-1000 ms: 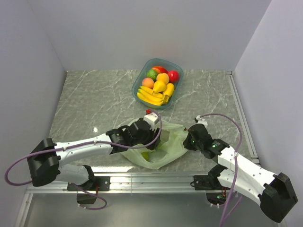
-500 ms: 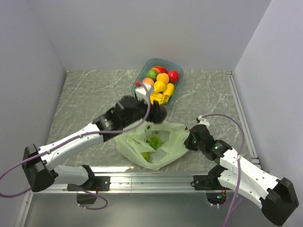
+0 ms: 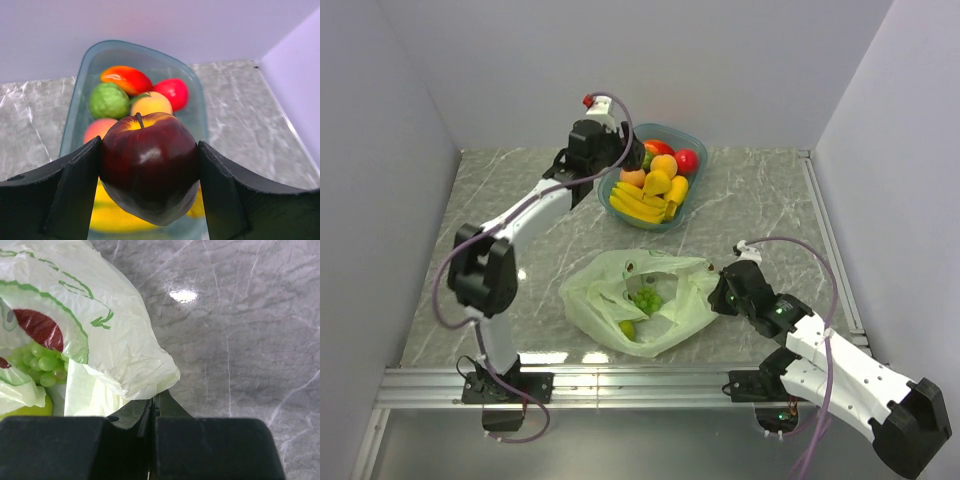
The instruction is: Untie the knot of the plastic bag and take out the fruit
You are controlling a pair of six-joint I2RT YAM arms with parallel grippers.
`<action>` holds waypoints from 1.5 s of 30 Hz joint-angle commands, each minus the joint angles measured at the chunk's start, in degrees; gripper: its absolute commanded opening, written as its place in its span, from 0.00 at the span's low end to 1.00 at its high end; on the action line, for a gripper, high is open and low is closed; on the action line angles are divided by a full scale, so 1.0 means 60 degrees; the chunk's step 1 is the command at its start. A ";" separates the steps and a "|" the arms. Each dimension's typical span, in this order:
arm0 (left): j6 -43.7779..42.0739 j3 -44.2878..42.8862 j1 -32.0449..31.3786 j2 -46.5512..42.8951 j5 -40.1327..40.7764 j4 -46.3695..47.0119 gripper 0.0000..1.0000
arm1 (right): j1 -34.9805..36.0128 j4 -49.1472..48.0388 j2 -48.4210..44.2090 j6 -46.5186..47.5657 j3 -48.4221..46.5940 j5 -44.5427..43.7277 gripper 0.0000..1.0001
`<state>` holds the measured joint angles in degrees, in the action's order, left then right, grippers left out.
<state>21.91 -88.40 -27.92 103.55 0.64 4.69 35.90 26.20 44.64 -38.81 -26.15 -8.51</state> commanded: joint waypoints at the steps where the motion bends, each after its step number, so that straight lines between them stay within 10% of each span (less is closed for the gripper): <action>1: -0.0267 -0.1480 0.0200 0.1020 -0.0810 0.0581 0.34 | 0.0081 -0.0176 0.0118 0.0373 -0.0387 0.0056 0.00; 19: -0.0590 -0.3270 0.0376 0.3485 -0.1016 0.0713 0.99 | 0.0081 -0.0059 0.0484 0.0799 -0.0519 0.0276 0.00; 31: -0.1889 -0.0650 -0.0164 0.0353 -0.1646 -0.0691 0.92 | 0.0081 -0.0030 0.0221 0.0887 -0.0519 -0.0089 0.00; 45: -0.2014 0.4124 -0.4221 -0.4396 -0.0460 -0.3726 0.79 | 0.0067 -0.0044 0.0162 0.0740 -0.0490 -0.0456 0.00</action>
<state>7.55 -68.20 -50.35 78.30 -5.21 -12.01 36.03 26.26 46.09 -34.44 -26.37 -9.26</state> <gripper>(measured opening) 0.807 0.009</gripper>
